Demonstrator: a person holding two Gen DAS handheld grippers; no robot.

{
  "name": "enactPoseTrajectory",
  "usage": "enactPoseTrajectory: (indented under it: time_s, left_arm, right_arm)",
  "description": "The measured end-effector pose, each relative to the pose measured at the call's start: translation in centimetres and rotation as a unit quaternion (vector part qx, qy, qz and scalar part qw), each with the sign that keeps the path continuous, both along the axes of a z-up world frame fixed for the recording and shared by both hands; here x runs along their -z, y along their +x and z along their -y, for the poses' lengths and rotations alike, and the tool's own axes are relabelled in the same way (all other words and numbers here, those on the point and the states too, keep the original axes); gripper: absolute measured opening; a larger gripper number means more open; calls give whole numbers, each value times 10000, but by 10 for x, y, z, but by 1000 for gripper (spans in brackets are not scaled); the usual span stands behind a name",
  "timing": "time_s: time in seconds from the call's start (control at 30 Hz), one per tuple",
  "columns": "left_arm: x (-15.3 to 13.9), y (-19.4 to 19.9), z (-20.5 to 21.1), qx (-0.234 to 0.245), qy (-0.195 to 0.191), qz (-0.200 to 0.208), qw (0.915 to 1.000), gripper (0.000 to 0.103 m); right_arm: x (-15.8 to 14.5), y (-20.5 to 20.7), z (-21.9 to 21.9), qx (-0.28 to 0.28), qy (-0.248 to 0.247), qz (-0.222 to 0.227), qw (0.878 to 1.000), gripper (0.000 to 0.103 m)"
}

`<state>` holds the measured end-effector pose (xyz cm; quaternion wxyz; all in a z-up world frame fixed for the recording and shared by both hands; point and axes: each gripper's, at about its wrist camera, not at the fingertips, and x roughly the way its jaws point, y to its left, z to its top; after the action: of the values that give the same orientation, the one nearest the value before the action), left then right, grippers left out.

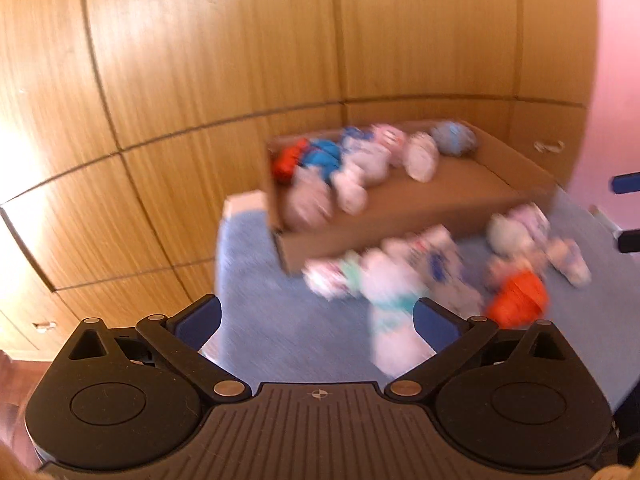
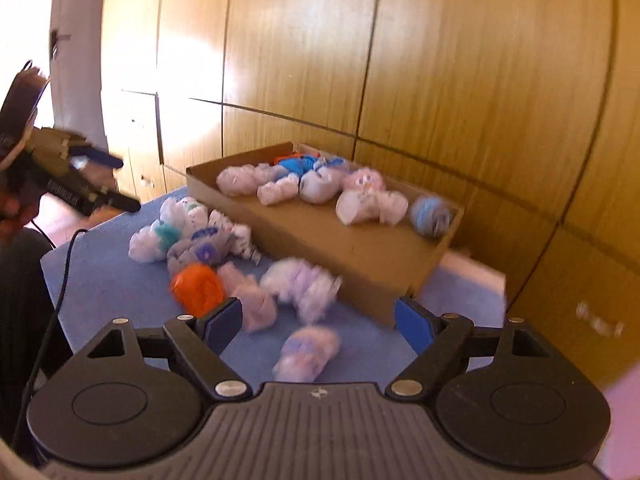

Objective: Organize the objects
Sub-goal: 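Move both grippers back to the socks on the towel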

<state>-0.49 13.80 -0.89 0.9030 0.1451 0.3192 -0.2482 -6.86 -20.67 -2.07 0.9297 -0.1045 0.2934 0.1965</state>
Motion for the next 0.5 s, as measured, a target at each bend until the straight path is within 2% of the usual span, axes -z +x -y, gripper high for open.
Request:
enactPoseTrajectory:
  time_s: [0.13, 0.33, 0.5]
  left_arm:
    - [17, -6, 16, 187, 172, -50, 9997, 103]
    - [29, 6, 26, 168, 138, -291, 9993, 98]
    - [34, 14, 29, 224, 82, -382, 9990, 90]
  right_arm:
    - [27, 2, -5, 226, 98, -76, 9997, 81]
    - [42, 5, -8, 546, 256, -114, 9981, 76]
    - [46, 9, -7, 888, 342, -127, 9954, 60]
